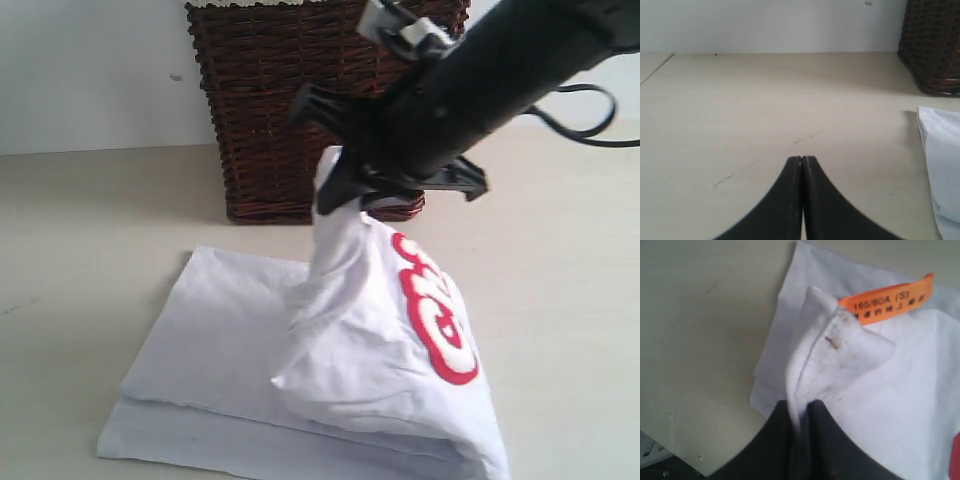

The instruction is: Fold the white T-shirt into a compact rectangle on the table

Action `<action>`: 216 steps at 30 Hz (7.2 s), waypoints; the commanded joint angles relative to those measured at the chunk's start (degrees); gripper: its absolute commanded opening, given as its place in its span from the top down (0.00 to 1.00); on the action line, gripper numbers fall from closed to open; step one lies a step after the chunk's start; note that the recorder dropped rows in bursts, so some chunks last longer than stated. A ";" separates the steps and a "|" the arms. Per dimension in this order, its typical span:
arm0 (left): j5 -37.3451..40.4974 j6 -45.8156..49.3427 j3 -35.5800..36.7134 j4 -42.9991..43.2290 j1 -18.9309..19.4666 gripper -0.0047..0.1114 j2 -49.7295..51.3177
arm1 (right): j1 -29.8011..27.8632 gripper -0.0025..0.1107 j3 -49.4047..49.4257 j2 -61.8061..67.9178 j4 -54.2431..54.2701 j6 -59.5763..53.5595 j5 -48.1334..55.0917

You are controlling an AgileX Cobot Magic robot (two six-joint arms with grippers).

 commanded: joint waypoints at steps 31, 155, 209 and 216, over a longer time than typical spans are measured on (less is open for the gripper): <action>-0.23 -0.33 0.01 -0.09 0.09 0.96 -0.33 | 17.00 0.56 -33.29 30.32 -15.96 2.21 -1.49; -0.23 -0.20 0.01 -0.09 0.09 0.96 -0.33 | 11.47 0.48 -13.58 30.21 -32.11 -23.19 -10.27; -0.23 -0.20 0.01 -0.09 0.09 0.96 -0.33 | 18.41 0.98 -3.42 20.68 -38.02 -12.26 -9.39; -0.23 -0.20 0.01 -0.09 0.09 0.96 -0.33 | 19.67 0.98 -2.20 24.56 -35.85 -12.96 -6.46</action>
